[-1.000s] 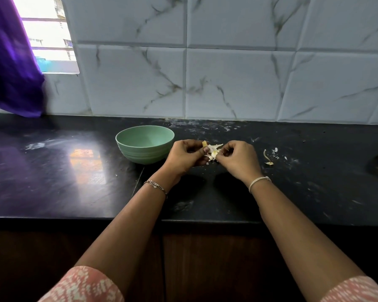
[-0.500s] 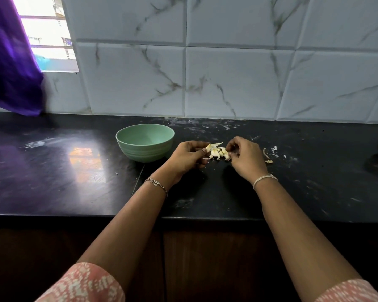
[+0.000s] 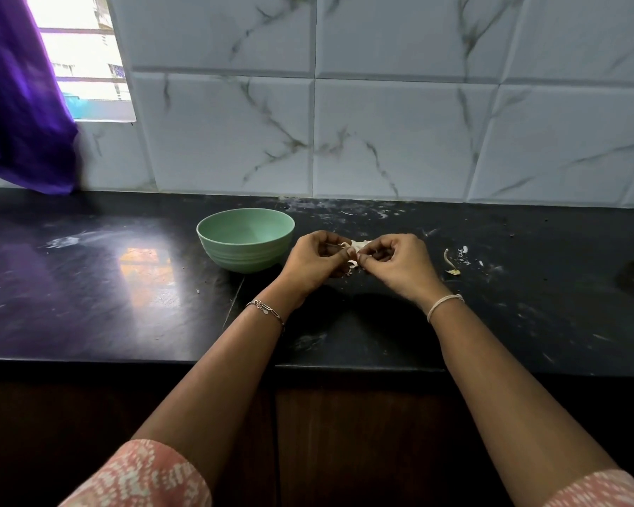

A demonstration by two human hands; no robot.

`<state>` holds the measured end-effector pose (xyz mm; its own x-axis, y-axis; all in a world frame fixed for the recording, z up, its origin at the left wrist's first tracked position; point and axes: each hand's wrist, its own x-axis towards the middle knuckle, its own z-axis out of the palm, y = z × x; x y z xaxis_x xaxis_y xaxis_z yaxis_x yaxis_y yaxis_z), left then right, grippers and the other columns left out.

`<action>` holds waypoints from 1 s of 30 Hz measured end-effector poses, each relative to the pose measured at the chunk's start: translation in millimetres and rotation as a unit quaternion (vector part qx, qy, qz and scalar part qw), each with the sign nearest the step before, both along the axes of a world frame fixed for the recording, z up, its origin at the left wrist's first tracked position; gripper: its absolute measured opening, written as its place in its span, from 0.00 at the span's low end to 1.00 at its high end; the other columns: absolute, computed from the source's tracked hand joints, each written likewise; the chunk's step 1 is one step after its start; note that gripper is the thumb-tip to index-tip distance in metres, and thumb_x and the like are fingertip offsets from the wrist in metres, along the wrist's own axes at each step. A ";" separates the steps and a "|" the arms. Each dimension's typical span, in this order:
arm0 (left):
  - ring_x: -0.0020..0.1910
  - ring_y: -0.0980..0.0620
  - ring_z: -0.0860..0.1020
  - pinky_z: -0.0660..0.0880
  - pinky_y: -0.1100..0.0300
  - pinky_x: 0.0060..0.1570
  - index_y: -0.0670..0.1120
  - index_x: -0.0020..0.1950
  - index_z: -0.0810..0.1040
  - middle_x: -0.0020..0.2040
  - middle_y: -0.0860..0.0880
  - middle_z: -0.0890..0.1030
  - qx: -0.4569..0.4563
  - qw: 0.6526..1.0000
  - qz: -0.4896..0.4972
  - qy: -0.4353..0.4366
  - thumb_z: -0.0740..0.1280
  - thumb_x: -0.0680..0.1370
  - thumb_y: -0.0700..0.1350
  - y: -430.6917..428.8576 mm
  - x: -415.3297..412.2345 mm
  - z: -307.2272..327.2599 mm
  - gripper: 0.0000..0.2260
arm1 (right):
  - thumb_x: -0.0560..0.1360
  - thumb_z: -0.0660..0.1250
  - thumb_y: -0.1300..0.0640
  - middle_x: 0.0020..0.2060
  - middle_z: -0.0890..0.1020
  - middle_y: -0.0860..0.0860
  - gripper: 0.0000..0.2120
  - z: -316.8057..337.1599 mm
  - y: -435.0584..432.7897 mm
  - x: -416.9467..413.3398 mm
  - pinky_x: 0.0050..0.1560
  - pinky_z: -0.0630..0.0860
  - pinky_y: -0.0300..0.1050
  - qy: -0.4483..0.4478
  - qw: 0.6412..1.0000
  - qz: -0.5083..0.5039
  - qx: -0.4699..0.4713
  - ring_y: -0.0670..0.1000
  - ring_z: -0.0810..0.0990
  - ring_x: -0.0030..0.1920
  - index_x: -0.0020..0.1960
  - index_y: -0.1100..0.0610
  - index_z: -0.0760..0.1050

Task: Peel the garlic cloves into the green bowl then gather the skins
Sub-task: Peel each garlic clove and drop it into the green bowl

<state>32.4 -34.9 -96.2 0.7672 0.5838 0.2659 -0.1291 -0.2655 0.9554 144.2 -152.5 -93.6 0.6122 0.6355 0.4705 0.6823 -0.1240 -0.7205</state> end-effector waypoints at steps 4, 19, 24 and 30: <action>0.31 0.60 0.79 0.79 0.66 0.39 0.35 0.55 0.77 0.39 0.47 0.81 0.014 1.000 -0.010 -0.001 0.70 0.75 0.32 -1.2 -1.9 -0.3 0.10 | 0.69 0.75 0.56 0.35 0.85 0.49 0.04 -1.6 -0.5 -1.4 0.41 0.79 0.41 -0.045 0.999 -0.017 -0.017 0.46 0.82 0.36 0.43 0.56 0.85; 0.33 0.55 0.78 0.79 0.66 0.38 0.39 0.51 0.79 0.38 0.45 0.81 -0.064 0.998 -0.028 0.003 0.69 0.76 0.35 -5.0 -5.0 4.0 0.05 | 0.68 0.74 0.56 0.30 0.81 0.47 0.04 -0.7 0.1 -3.1 0.33 0.70 0.35 -0.077 0.996 -0.046 0.002 0.42 0.76 0.30 0.36 0.54 0.80; 0.32 0.56 0.79 0.78 0.65 0.35 0.42 0.49 0.79 0.39 0.46 0.80 -0.105 0.993 -0.053 0.027 0.66 0.77 0.34 -6.5 -5.6 6.2 0.05 | 0.70 0.72 0.56 0.31 0.82 0.49 0.03 1.3 -1.5 -0.5 0.35 0.73 0.38 -0.049 0.996 -0.070 -0.002 0.48 0.80 0.33 0.37 0.53 0.80; 0.30 0.55 0.79 0.76 0.63 0.35 0.43 0.47 0.77 0.37 0.48 0.78 -0.150 0.985 -0.079 0.036 0.62 0.79 0.34 -9.7 -7.4 10.0 0.06 | 0.79 0.63 0.52 0.48 0.81 0.54 0.11 -1.3 -13.5 22.3 0.45 0.71 0.44 -0.096 0.978 -0.167 -0.078 0.55 0.80 0.48 0.56 0.53 0.81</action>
<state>25.0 -44.6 -86.1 0.8657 0.4988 0.0416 -0.0754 0.0477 0.9960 166.5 -166.0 -94.9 0.7084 0.4876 0.5103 0.7053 -0.4615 -0.5382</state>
